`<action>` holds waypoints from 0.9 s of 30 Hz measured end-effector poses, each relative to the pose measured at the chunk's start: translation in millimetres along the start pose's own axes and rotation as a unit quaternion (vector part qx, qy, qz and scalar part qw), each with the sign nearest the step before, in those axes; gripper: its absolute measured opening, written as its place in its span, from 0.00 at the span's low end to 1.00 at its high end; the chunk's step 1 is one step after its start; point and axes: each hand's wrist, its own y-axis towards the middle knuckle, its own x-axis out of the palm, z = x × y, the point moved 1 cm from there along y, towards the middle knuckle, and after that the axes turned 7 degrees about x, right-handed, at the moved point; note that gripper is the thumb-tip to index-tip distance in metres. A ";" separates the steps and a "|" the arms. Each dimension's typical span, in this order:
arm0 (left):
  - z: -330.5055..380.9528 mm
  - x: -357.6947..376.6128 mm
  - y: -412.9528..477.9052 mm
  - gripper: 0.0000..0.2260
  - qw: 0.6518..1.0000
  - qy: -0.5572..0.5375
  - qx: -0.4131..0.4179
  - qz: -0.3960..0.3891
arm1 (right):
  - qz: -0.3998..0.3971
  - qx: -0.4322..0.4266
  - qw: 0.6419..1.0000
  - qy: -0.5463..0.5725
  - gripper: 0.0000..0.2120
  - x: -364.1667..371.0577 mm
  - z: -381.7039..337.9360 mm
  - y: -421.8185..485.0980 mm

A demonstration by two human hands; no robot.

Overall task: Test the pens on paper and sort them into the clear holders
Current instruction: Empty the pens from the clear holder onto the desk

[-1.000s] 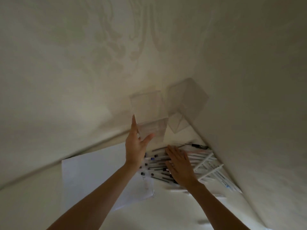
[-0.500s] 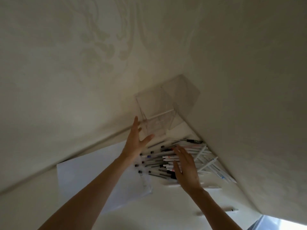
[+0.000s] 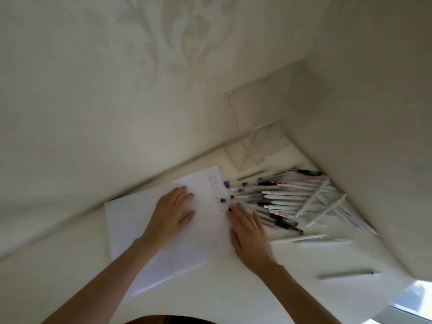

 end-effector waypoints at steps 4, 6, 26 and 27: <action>-6.1 9.0 -4.0 0.24 0.999 0.009 0.021 0.047 | 0.057 0.013 0.998 -0.002 0.18 8.8 2.1 8.4; -9.3 16.8 -6.1 0.24 0.996 0.031 0.037 0.074 | 0.081 0.003 0.997 -0.007 0.18 13.5 3.8 6.7; -41.1 -6.6 -0.7 0.34 0.989 0.114 -0.082 0.054 | 0.181 0.017 0.982 -0.060 0.15 18.8 -18.9 -66.8; -41.6 -9.3 -5.6 0.33 0.987 0.117 -0.096 0.047 | 0.168 0.043 0.983 -0.059 0.16 14.8 -19.8 -70.9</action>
